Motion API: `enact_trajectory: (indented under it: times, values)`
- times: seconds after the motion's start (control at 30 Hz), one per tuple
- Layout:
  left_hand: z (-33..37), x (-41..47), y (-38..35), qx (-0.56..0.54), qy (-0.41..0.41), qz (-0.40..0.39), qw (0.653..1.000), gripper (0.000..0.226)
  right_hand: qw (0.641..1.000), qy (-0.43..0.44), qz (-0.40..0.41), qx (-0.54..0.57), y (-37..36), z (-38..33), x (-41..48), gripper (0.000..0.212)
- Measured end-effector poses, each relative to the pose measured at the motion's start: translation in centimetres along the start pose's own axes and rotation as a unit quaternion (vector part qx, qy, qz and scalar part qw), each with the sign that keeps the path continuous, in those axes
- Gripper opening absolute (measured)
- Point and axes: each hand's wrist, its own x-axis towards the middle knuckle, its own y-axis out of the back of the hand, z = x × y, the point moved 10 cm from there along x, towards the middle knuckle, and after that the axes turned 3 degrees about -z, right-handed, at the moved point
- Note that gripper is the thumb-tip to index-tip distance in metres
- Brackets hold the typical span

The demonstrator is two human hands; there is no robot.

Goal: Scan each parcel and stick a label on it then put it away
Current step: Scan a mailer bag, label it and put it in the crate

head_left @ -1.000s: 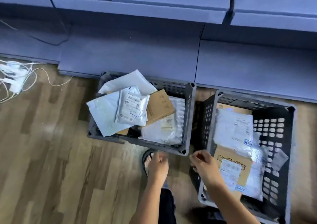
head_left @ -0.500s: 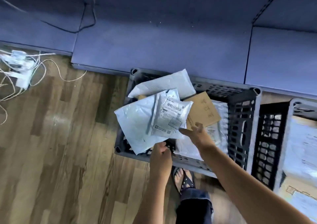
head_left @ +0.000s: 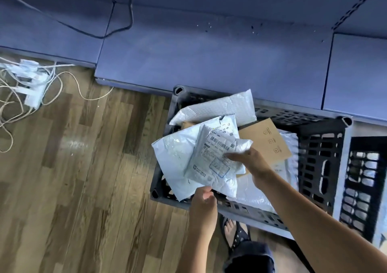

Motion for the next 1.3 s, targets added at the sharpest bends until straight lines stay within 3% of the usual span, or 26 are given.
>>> enact_trajectory:
  times: [0.1,0.3,0.47,0.6,0.7,0.8,0.87,0.97,1.3]
  values:
    - [0.6,-0.9,1.0,-0.003,0.003,0.006,1.0,0.024,0.999,0.021,-0.009,-0.027,-0.8,-0.5,-2.3,0.034]
    - [4.0,-5.8,4.1,-0.023,-0.016,0.027,0.999,0.026,0.996,0.038,-0.015,0.084,2.2,-4.3,-10.9,0.009]
    - [9.0,-12.6,7.3,-0.043,-0.05,0.047,0.997,0.013,0.991,0.087,-0.01,0.098,5.4,-11.6,-20.6,0.024]
    - [14.9,-18.5,9.1,-0.053,-0.095,0.057,0.992,0.02,0.982,0.148,-0.02,0.114,6.8,-17.7,-28.5,0.03]
    - [19.5,-24.0,10.3,-0.083,-0.133,0.052,0.986,0.02,0.971,0.207,-0.048,0.109,7.2,-22.2,-35.2,0.01]
    - [23.0,-29.4,11.1,-0.083,-0.168,0.041,0.981,0.013,0.95,0.277,-0.075,0.124,7.6,-26.3,-42.1,0.019]
    - [24.9,-33.3,11.8,-0.087,-0.2,0.036,0.975,0.015,0.936,0.311,-0.108,0.12,7.5,-28.6,-46.7,0.004]
    - [27.1,-38.5,12.5,-0.088,-0.233,0.036,0.968,0.017,0.917,0.363,-0.115,0.119,8.4,-31.5,-53.0,0.023]
    - [35.7,-48.9,15.8,-0.053,-0.357,0.011,0.932,0.016,0.865,0.489,-0.082,0.077,8.7,-40.8,-68.0,0.023]
